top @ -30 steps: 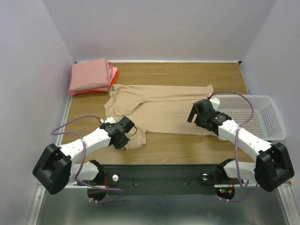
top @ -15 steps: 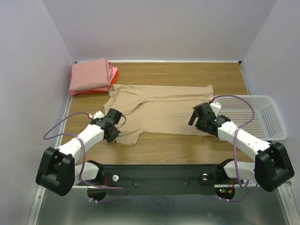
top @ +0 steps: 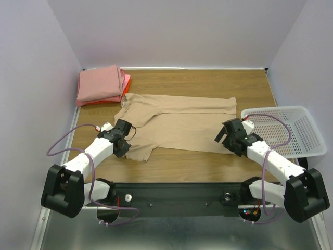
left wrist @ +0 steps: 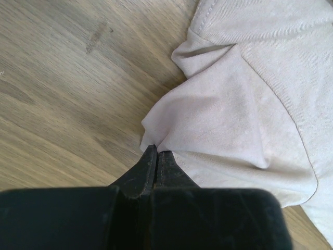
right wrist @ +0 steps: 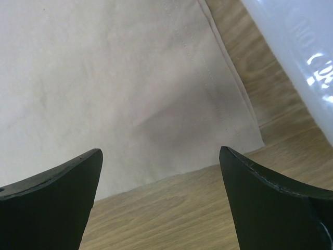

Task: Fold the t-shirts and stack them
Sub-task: Fold the tshirt

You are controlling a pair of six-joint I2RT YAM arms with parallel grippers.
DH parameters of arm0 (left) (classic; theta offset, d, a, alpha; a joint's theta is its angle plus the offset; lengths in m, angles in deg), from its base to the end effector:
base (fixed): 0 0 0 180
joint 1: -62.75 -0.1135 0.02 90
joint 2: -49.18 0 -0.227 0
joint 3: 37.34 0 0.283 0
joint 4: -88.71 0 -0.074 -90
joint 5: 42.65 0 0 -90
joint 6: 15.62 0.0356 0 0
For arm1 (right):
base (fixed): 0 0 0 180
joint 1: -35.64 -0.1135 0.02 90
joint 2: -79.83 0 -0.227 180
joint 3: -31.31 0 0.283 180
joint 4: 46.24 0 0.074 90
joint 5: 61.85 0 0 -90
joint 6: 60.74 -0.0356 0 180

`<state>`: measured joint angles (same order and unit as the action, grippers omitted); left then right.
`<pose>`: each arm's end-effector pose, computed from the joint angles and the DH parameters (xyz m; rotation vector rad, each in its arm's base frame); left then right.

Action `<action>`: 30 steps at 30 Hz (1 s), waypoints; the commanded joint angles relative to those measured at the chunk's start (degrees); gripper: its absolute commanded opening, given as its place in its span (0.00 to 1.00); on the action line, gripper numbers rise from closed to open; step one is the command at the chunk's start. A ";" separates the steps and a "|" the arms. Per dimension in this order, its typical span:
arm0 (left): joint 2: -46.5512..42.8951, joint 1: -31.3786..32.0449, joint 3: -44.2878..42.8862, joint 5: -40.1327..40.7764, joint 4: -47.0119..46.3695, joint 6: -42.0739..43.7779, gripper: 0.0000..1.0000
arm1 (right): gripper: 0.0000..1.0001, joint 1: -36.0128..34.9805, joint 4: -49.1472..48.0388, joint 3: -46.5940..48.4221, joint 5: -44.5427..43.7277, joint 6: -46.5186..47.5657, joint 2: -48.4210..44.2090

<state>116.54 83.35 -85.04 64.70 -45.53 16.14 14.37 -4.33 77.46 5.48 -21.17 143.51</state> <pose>0.2322 -0.0759 0.1296 -0.9282 2.4533 -0.0537 0.2319 0.0756 0.1397 0.7574 2.3711 -0.0062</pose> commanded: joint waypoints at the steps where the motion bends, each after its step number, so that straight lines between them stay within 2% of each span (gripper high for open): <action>1: -1.25 -0.38 -1.63 0.06 1.90 1.11 0.00 | 1.00 1.59 4.96 -2.35 0.43 -3.00 -0.22; 11: -2.58 -0.30 -0.40 -2.84 1.02 1.55 0.00 | 1.00 1.50 5.66 -3.67 5.10 -3.62 -1.01; 22: -3.81 -0.30 0.04 -3.19 0.85 1.55 0.00 | 0.95 1.59 4.96 -5.35 -0.79 -7.04 2.50; 26: -4.77 -0.30 0.22 -3.19 1.11 1.20 0.00 | 0.87 1.50 2.50 -6.57 -0.18 -7.13 3.29; 29: -5.30 -0.30 0.39 -3.63 0.94 1.28 0.00 | 0.76 1.50 0.57 -6.84 1.14 -6.61 4.34; 30: -5.39 -0.30 0.48 -3.72 1.02 1.28 0.00 | 0.67 1.42 -0.57 -7.01 1.40 -6.26 4.78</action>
<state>112.69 83.27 -84.97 60.85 -45.51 16.99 14.37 -4.31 73.66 7.49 -25.91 145.78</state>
